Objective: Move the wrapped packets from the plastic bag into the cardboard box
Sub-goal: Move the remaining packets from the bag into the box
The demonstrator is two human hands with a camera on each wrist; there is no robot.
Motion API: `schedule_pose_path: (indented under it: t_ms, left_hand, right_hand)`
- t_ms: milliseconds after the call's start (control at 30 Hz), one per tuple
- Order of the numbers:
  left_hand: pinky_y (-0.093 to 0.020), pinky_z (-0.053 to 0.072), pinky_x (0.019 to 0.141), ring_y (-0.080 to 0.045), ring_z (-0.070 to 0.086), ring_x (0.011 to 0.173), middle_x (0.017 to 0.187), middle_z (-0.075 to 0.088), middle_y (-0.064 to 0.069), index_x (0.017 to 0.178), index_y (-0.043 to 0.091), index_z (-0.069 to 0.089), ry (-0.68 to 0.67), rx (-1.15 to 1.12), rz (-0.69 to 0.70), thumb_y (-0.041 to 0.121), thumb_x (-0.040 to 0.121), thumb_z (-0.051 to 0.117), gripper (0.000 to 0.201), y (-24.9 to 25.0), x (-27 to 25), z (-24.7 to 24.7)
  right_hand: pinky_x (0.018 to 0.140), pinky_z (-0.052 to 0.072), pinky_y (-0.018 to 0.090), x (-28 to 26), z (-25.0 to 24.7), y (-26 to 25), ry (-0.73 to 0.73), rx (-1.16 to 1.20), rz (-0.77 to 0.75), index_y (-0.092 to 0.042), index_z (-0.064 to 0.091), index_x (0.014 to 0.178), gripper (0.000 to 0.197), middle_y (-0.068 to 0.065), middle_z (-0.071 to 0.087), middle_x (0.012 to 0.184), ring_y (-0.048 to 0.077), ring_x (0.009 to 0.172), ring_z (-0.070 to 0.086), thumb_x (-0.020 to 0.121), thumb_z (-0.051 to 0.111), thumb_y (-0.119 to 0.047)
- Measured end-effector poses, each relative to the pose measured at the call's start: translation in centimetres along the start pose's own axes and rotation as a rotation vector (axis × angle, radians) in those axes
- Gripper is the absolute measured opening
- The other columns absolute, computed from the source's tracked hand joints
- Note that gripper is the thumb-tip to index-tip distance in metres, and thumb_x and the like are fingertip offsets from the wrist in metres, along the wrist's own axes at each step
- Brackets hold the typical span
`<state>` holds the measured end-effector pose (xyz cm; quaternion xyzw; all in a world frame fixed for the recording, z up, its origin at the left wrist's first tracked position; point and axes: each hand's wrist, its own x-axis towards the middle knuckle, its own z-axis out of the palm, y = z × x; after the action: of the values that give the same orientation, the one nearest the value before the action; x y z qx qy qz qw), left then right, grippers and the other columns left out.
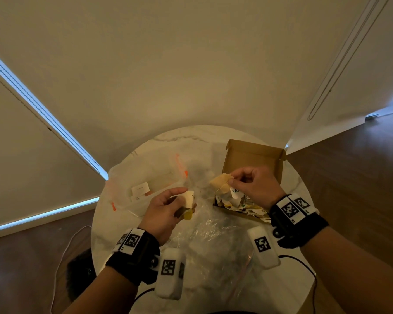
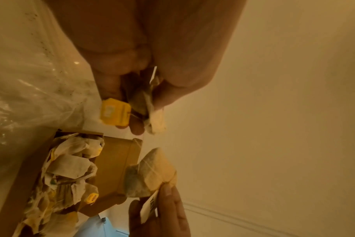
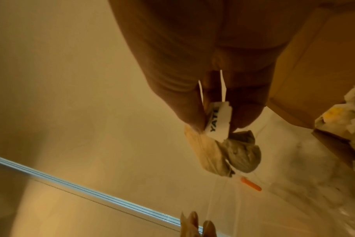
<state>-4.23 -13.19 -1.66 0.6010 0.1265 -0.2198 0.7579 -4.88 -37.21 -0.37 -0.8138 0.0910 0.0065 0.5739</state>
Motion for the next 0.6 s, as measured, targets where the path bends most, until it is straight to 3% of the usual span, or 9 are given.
schedule_pose_path:
  t_ms: [100,233,333,433,500,600]
  left_hand:
    - [-0.041,0.057,0.085,-0.031,0.064,0.096,0.116,0.062,-0.023,0.107,0.003,0.063,0.044,-0.051,0.006,-0.006,0.096,0.048,0.021,-0.2,0.5,-0.6]
    - [-0.041,0.054,0.090,-0.026,0.071,0.085,0.104,0.064,-0.022,0.111,0.000,0.059,0.111,-0.084,0.068,-0.008,0.096,0.045,0.022,-0.3,1.2,-1.2]
    - [-0.037,0.058,0.082,-0.024,0.070,0.078,0.098,0.065,-0.017,0.104,0.001,0.060,0.139,-0.178,0.095,-0.014,0.094,0.042,0.026,0.0,1.2,-1.3]
    - [-0.031,0.051,0.060,-0.023,0.057,0.070,0.078,0.063,-0.008,0.079,0.007,0.067,0.180,-0.116,0.087,-0.017,0.083,0.042,0.035,0.8,1.0,-1.3]
    - [-0.025,0.040,0.048,-0.020,0.047,0.059,0.063,0.053,-0.007,0.062,0.008,0.066,0.179,-0.018,0.062,-0.004,0.079,0.048,0.028,1.2,0.8,-1.2]
    - [-0.024,0.031,0.045,-0.018,0.036,0.048,0.054,0.041,-0.004,0.060,0.007,0.063,0.122,0.247,0.097,0.018,0.089,0.061,0.031,1.4,0.6,-0.3]
  right_hand:
    - [0.076,0.057,0.037,-0.3,-0.2,0.0,-0.001,0.004,0.000,-0.014,0.072,0.086,0.003,0.012,0.073,0.084,0.030,0.083,0.069,0.083,0.073,-0.012]
    - [0.076,0.057,0.036,-0.3,-0.3,0.2,0.016,0.002,0.007,-0.014,0.072,0.086,0.003,0.013,0.073,0.086,0.031,0.083,0.069,0.083,0.073,-0.013]
    - [0.075,0.056,0.034,-0.3,-0.4,0.3,0.019,0.016,0.019,-0.011,0.072,0.088,0.005,0.016,0.072,0.088,0.031,0.084,0.068,0.083,0.073,-0.012]
    - [0.078,0.057,0.038,-0.5,-0.5,0.0,0.003,0.026,0.013,-0.014,0.071,0.085,0.003,0.015,0.072,0.087,0.032,0.084,0.069,0.083,0.073,-0.013]
    - [0.077,0.057,0.036,-0.7,-0.4,-0.3,-0.010,0.019,-0.016,-0.016,0.070,0.083,0.005,0.014,0.072,0.085,0.029,0.082,0.069,0.083,0.073,-0.012]
    - [0.073,0.056,0.032,-0.7,-0.1,-0.6,-0.071,-0.017,-0.050,-0.018,0.069,0.084,0.006,0.008,0.070,0.082,0.020,0.076,0.065,0.083,0.073,-0.013]
